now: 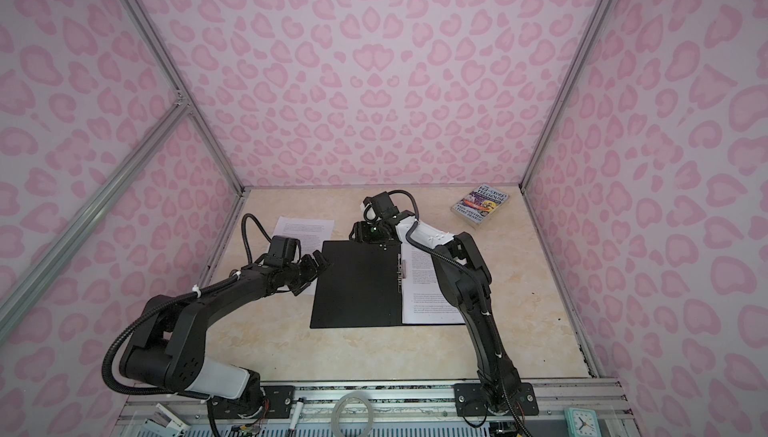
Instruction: Put the files into the folder
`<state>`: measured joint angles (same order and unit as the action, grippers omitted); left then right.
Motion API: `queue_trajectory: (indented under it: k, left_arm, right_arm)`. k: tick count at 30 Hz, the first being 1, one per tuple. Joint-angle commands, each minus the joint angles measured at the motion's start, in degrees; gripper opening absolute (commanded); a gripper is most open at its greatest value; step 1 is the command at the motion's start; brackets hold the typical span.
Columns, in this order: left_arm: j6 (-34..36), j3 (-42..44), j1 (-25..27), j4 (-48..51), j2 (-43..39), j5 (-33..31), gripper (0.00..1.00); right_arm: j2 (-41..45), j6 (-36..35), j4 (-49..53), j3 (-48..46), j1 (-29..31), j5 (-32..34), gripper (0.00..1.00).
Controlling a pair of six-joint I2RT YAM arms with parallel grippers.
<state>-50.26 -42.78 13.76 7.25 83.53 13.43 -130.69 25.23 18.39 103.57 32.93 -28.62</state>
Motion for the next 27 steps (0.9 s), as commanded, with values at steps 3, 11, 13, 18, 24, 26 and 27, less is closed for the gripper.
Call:
queue_trajectory:
  k: [3,11,13,18,24,26,27]
  left_arm:
    - [0.7,0.2,-6.8,4.8,-6.3,-1.9,1.00]
    - [2.1,7.1,-23.0,2.5,-9.8,0.4,0.98]
    - [2.9,7.6,-26.0,1.4,-8.8,-0.2,0.97]
    - [5.5,7.1,-31.5,-4.8,-5.6,0.5,0.97]
    - [10.5,3.3,-35.5,-3.6,-1.2,1.4,0.98]
    - [12.8,1.9,-36.2,-2.8,0.6,1.6,0.98]
    - [13.3,0.8,-36.2,-1.6,2.2,2.0,0.98]
  right_arm:
    - [-1.2,-2.5,3.0,1.2,1.8,-1.2,0.62]
    - [-1.8,-3.6,3.4,2.0,5.5,-2.9,0.55]
    - [-2.8,-3.8,4.3,3.8,6.5,-3.1,0.54]
    - [-7.7,-4.2,7.5,10.8,9.7,-3.6,0.51]
    - [-13.2,-4.8,10.9,18.5,12.6,-3.5,0.50]
    - [-15.0,-5.4,12.4,20.8,13.3,-3.6,0.50]
    - [-15.6,-5.5,12.7,21.5,13.5,-3.7,0.50]
